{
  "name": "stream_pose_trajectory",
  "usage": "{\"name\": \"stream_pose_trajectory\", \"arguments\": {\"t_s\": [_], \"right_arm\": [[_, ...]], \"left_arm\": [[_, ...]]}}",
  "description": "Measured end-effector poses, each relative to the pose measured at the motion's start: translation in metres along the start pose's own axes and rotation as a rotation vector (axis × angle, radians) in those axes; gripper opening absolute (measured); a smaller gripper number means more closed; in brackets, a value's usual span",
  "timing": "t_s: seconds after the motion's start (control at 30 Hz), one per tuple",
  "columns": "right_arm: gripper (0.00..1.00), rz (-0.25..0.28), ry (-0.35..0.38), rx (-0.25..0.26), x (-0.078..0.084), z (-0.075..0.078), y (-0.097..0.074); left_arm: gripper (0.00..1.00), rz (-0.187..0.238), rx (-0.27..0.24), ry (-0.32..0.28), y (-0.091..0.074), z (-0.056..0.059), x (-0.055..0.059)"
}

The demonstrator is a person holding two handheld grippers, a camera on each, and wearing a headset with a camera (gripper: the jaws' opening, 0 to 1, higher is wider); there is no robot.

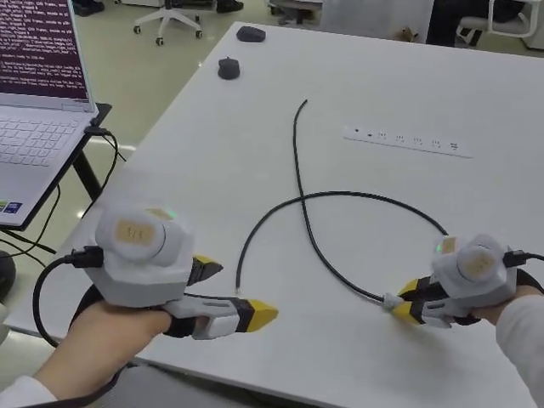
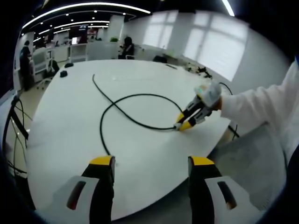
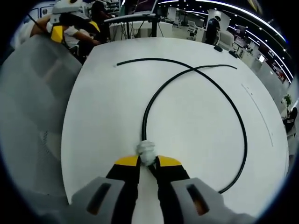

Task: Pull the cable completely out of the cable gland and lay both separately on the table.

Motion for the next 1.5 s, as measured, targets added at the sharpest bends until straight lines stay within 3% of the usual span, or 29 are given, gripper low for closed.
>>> {"name": "stream_pose_trajectory", "arguments": {"t_s": [0.3, 0.5, 0.7, 0.83, 0.9, 0.93, 1.0, 1.13, 1.23, 1.5], "right_arm": [[0.11, 0.058, 0.0, 0.013, -0.029, -0.022, -0.022], [0.11, 0.092, -0.07, 0.03, -0.058, -0.046, -0.043], [0.1, 0.12, -0.157, 0.036, -0.08, -0.071, -0.06], [0.1, 0.135, -0.185, 0.034, -0.092, -0.088, -0.07], [0.1, 0.142, -0.209, 0.041, -0.097, -0.095, -0.075], [0.1, 0.158, -0.223, 0.044, -0.103, -0.1, -0.079], [0.1, 0.172, -0.235, 0.046, -0.109, -0.106, -0.084], [0.1, 0.188, -0.286, 0.054, -0.123, -0.118, -0.093], [0.1, 0.207, -0.32, 0.064, -0.137, -0.127, -0.101], [0.1, 0.261, -0.42, 0.082, -0.165, -0.15, -0.113]], "left_arm": [[0.6, 0.046, 0.006, 0.036, -0.004, 0.004, -0.007], [0.57, 0.062, 0.055, 0.077, -0.003, 0.015, -0.01], [0.51, 0.106, 0.097, 0.132, -0.005, 0.025, -0.02], [0.5, 0.191, 0.171, 0.138, -0.011, 0.038, -0.035], [0.49, 0.215, 0.241, 0.117, -0.015, 0.051, -0.042], [0.46, 0.212, 0.237, 0.129, -0.016, 0.051, -0.043], [0.42, 0.217, 0.273, 0.229, -0.021, 0.063, -0.048], [0.37, 0.233, 0.323, 0.264, -0.028, 0.076, -0.06], [0.36, 0.216, 0.401, 0.25, -0.032, 0.087, -0.064], [0.3, 0.21, 0.475, 0.207, -0.039, 0.096, -0.065]]}}
Point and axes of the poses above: the centre of the closed fingertips' face, and the gripper's own axes: y roughly forward along the fingers, z roughly to its right, x roughly out of its underside, the point moved 2 cm from there along -y, roughly backward along the fingers, and after that the axes turned 6 degrees about -x, right-handed, at the moved point
